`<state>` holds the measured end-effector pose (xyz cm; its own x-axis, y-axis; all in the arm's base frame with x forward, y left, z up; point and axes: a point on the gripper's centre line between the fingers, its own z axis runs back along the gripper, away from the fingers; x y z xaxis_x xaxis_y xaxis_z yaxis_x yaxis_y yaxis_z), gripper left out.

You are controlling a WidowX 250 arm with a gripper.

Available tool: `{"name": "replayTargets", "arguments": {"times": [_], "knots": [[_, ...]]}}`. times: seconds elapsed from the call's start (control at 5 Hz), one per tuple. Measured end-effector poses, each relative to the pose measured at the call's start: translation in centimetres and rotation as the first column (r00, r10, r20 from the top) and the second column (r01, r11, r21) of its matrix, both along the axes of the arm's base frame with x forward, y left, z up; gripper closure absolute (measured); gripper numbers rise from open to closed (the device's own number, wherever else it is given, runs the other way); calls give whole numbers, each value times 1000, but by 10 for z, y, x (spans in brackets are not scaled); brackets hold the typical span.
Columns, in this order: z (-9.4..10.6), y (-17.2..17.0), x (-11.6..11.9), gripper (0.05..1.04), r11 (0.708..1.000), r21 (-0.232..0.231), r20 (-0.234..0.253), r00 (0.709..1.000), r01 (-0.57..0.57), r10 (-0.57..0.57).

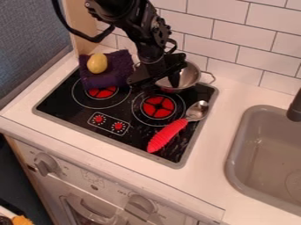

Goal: Move the silver pot on the left side of stove

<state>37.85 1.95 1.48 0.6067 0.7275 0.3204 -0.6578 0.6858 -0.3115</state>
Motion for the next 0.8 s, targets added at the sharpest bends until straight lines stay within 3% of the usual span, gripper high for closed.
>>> {"name": "replayTargets", "arguments": {"times": [0.2,0.4,0.6,0.8], "knots": [[-1,1,0,711,999,23,-9,1000,25,-25],[1,3,-2,901,999,35,-22,1000,18,-18],[4,1,-8,995,1000,18,-25,1000,11,-11],[5,1,-14,1008,1000,4,-37,999,14,-14]]}}
